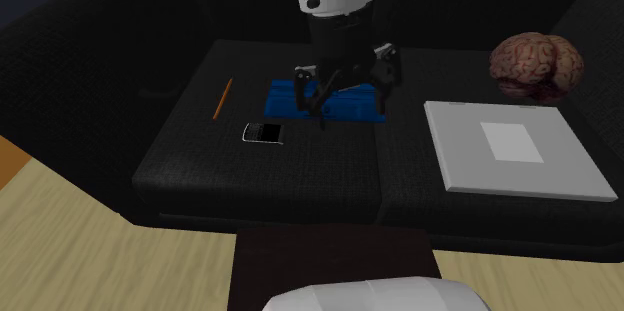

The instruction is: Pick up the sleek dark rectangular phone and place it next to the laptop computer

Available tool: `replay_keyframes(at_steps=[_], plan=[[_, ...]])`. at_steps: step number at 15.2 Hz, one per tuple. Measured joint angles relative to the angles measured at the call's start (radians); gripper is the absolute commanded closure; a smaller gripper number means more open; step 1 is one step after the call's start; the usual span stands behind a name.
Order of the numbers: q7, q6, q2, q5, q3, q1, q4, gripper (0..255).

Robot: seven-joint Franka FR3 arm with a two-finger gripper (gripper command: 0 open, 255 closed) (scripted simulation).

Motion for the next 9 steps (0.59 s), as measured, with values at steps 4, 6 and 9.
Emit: replay_keyframes(at_steps=[4, 6, 9], plan=[[-0.072, 0.079, 0.034, -0.008, -0.017, 0.028, -0.023, 0], [-0.132, 0.158, 0.080, -0.009, -0.027, 0.056, -0.037, 0], [-0.232, 0.279, 0.133, -0.009, -0.043, 0.098, -0.073, 0]])
